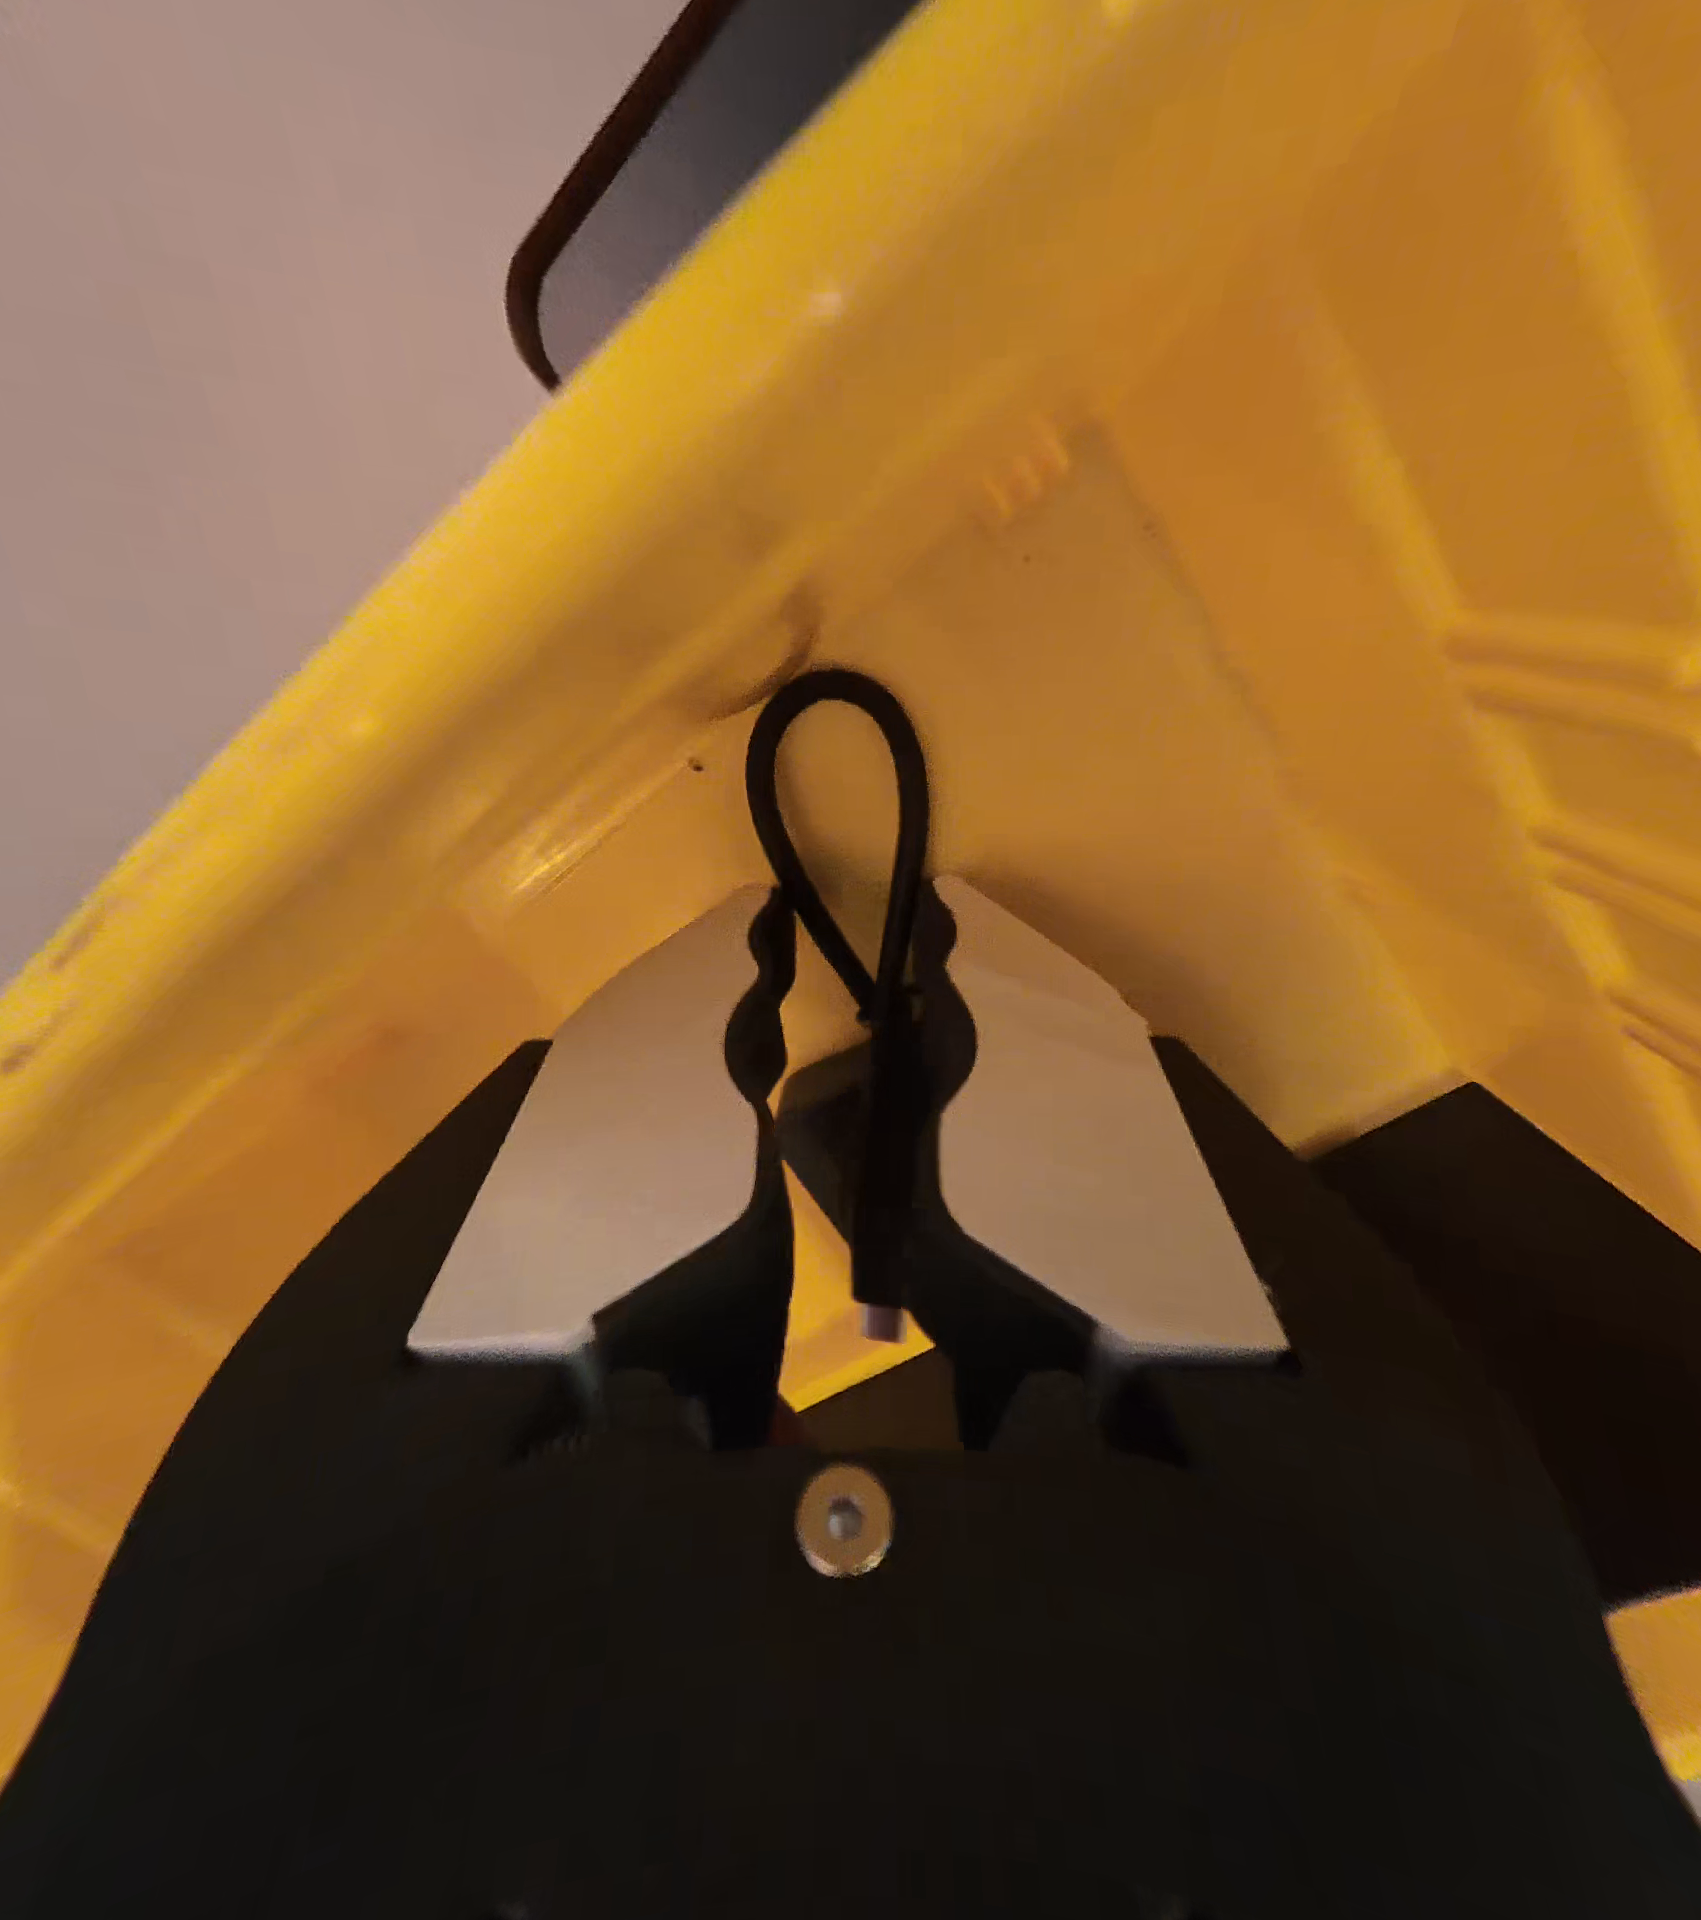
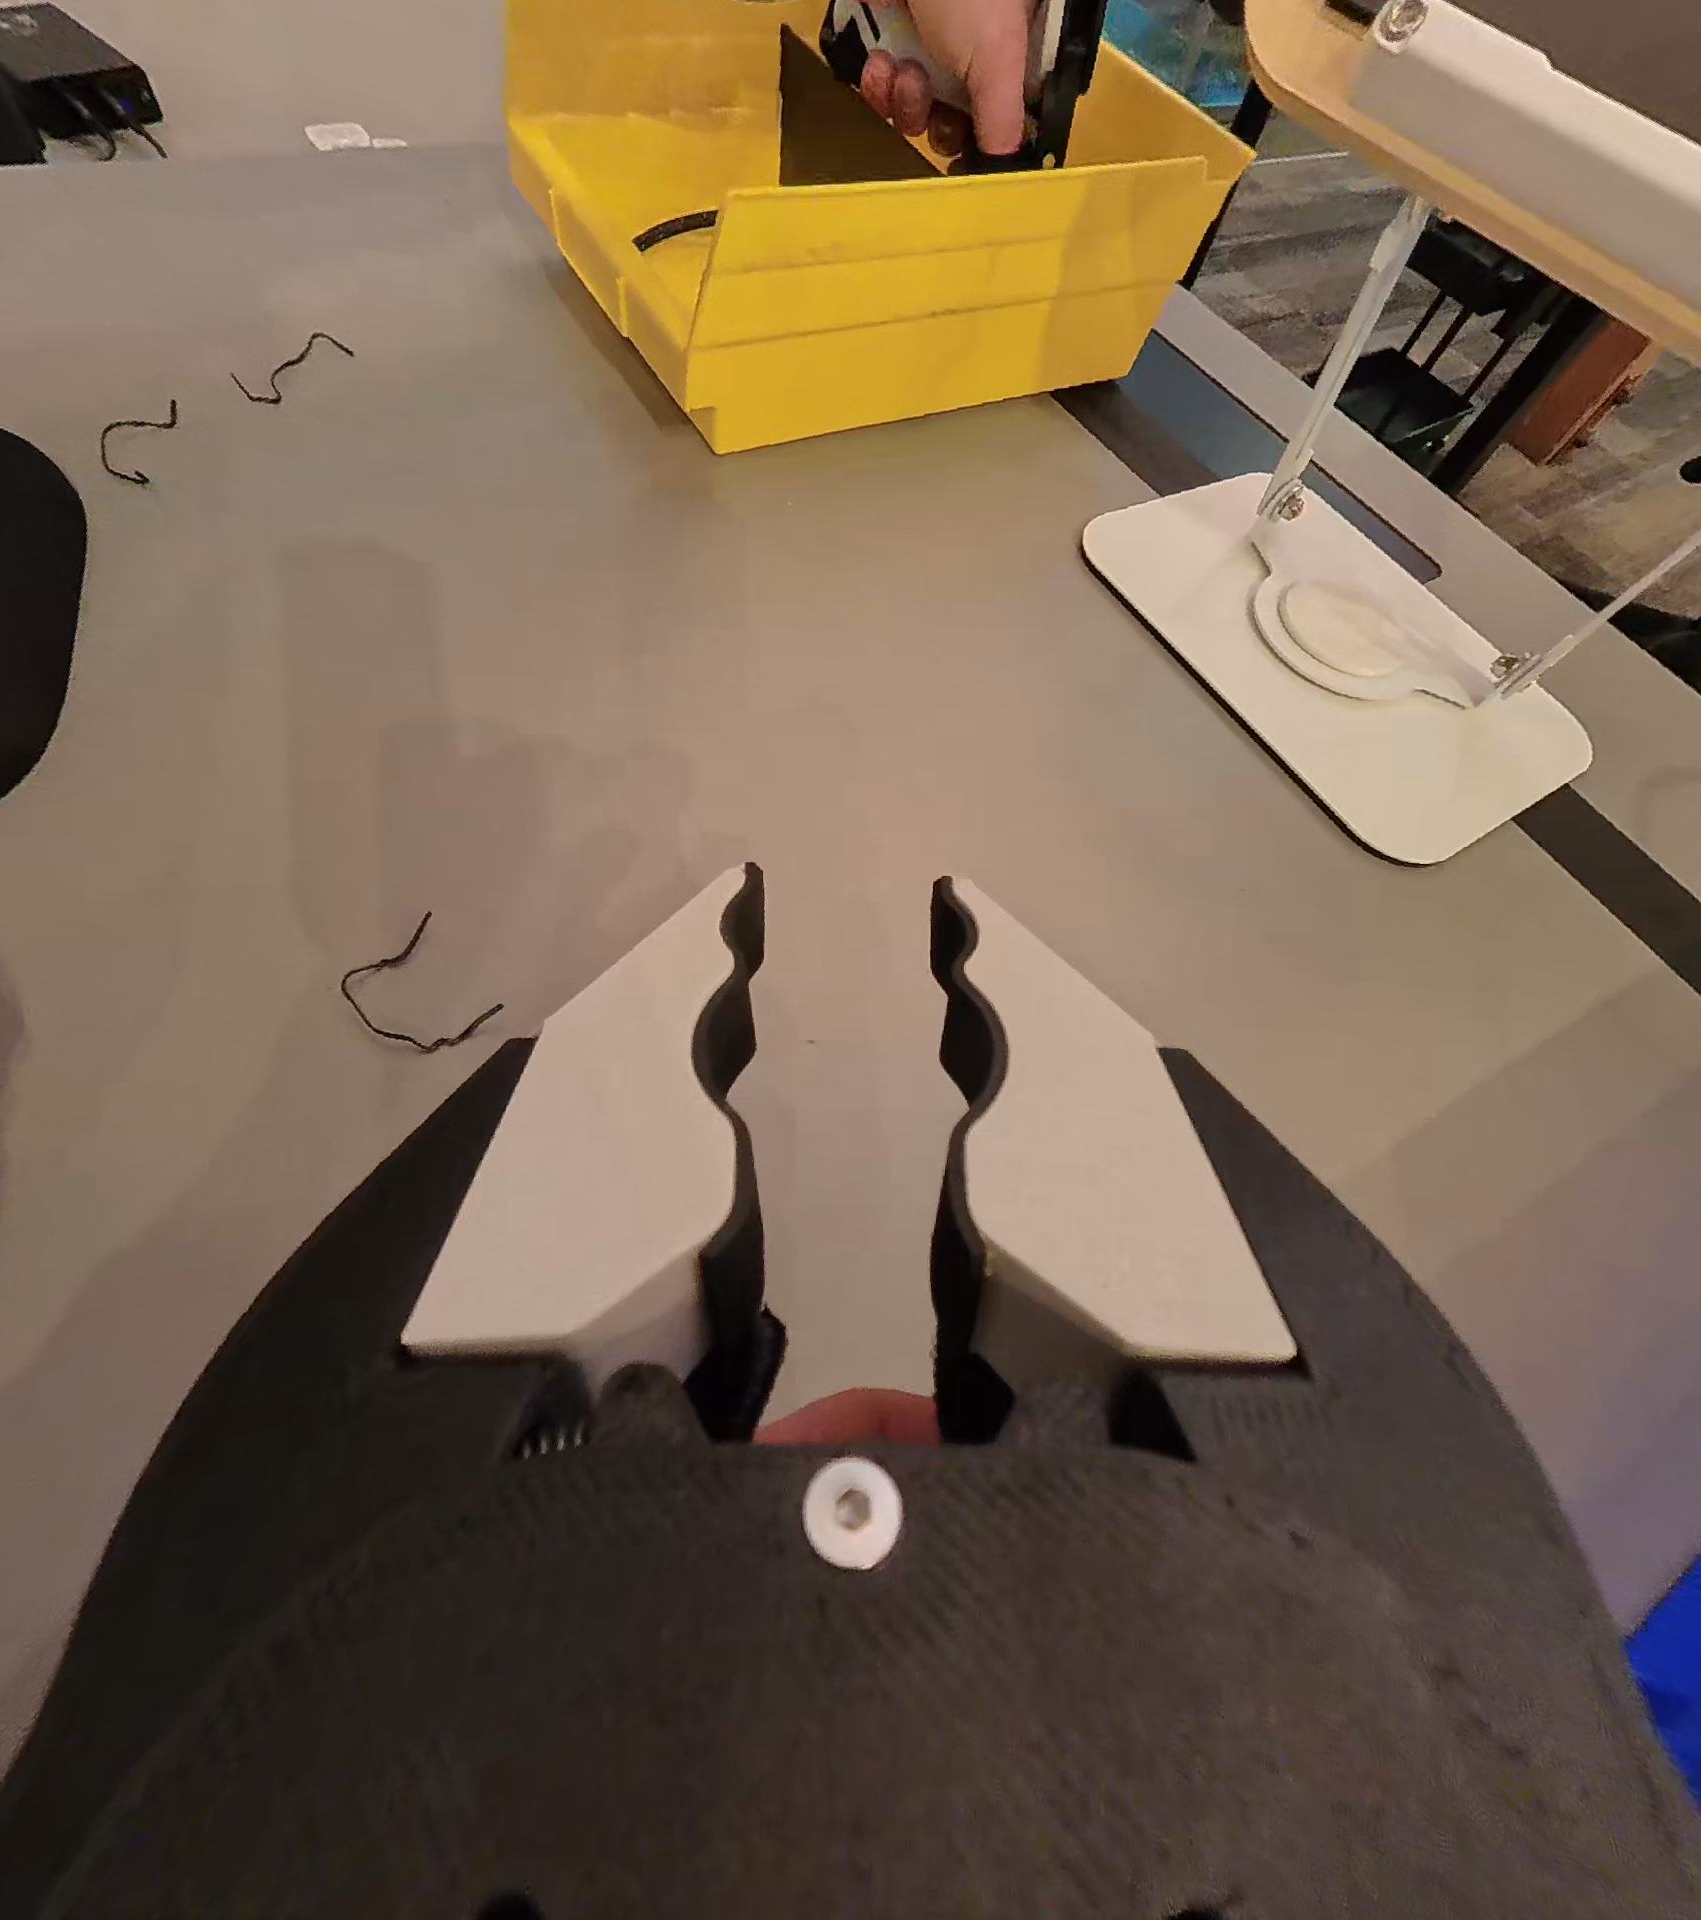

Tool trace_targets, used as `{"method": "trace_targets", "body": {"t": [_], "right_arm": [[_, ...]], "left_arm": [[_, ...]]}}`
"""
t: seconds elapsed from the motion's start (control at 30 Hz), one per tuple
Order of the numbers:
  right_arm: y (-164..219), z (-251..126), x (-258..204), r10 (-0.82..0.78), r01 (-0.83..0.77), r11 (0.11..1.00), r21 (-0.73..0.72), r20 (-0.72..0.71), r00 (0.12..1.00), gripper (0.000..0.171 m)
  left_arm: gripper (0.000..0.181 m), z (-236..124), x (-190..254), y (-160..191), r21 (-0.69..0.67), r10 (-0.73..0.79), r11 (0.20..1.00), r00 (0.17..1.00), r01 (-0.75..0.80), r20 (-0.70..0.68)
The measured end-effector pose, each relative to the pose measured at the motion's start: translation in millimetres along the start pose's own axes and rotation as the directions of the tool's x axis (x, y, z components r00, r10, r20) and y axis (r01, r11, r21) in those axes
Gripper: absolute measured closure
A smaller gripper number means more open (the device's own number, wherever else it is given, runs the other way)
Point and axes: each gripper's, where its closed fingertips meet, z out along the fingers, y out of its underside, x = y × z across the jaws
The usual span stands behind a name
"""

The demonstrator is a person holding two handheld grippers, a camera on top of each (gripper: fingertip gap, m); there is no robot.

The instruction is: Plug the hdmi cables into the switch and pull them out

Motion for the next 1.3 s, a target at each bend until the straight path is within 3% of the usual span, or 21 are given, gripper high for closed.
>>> {"method": "trace_targets", "body": {"t": [0.17,0.3,0.47,0.63,0.77,0.87,1.13,1.3], "right_arm": [[4.1,0.2,1.0,0.002,-0.002,1.000,-0.006,0.007,1.000,0.142],[4.4,-1.4,2.1,-0.001,0.001,1.000,-0.004,0.004,1.000,0.142],[-2.6,-5.9,2.9,0.002,-0.002,1.000,0.017,-0.005,1.000,0.140],[-14.5,-8.9,1.1,-0.016,0.016,0.999,0.037,-0.006,1.000,0.132],[-34.5,-9.5,2.3,-0.042,0.043,0.997,0.064,-0.016,0.999,0.128],[-58.6,-10.0,4.4,-0.054,0.058,0.992,0.116,-0.033,0.998,0.129],[-141.6,-19.2,12.1,0.051,-0.042,0.922,0.385,-0.015,0.999,0.133],[-147.4,-6.8,18.2,0.093,-0.087,0.920,0.381,0.002,0.996,0.129]], "left_arm": [[0.166,-11.0,-6.7,-1.8,0.065,0.003,0.998,0.999,-0.006,0.050],[0.167,-43.1,-11.7,-9.8,0.216,-0.036,0.976,0.997,0.021,0.066],[0.168,-109.4,-21.8,-12.1,0.458,-0.092,0.889,0.989,0.029,0.116],[0.169,-207.8,-9.5,2.2,0.664,-0.108,0.745,0.973,-0.057,0.204],[0.169,-284.2,44.7,19.8,0.750,-0.045,0.632,0.957,-0.195,0.287],[0.169,-308.5,111.2,28.3,0.765,0.057,0.568,0.942,-0.304,0.332],[0.169,-273.0,286.5,32.8,0.750,0.293,0.429,0.863,-0.503,0.412],[0.168,-250.7,347.5,26.2,0.694,0.315,0.357,0.780,-0.626,0.541]]}}
